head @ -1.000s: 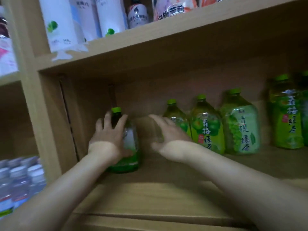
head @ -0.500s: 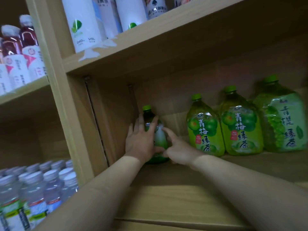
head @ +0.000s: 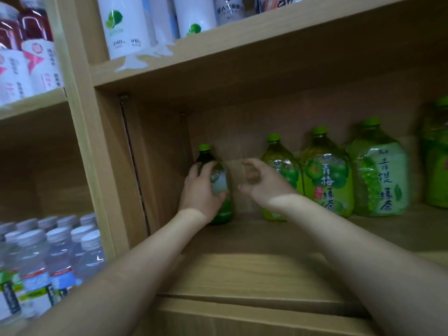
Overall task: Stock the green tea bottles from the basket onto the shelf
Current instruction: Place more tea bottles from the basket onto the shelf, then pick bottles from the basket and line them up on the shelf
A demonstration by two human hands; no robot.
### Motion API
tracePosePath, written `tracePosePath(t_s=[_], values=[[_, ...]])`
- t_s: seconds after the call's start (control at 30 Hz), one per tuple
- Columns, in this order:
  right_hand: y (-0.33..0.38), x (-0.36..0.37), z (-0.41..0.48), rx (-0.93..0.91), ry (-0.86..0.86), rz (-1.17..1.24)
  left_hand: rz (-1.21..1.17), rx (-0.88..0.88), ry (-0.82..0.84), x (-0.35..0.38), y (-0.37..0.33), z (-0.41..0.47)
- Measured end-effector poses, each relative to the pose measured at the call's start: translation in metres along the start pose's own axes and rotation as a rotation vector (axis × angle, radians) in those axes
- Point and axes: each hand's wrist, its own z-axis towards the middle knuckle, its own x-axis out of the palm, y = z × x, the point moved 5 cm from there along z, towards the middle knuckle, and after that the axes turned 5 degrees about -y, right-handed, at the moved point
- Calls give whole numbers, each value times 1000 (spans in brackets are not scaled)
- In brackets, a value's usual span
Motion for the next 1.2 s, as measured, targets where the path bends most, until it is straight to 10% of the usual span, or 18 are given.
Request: tracePosePath(t_s=[0.2,0.33,0.8,1.2], values=[[-3,-83,-23,-49,-166,-394,-34,335,72,8,-66,-22],[-55,-126,-40,250,-277,-684,102,285,180,45,-89,-24],[-108,-189,-53,322,-259,-276,110,213,222,79,-117,-19],[-19,-309,-284,68,-134,-309,-923,579,136,5,-343,-194]])
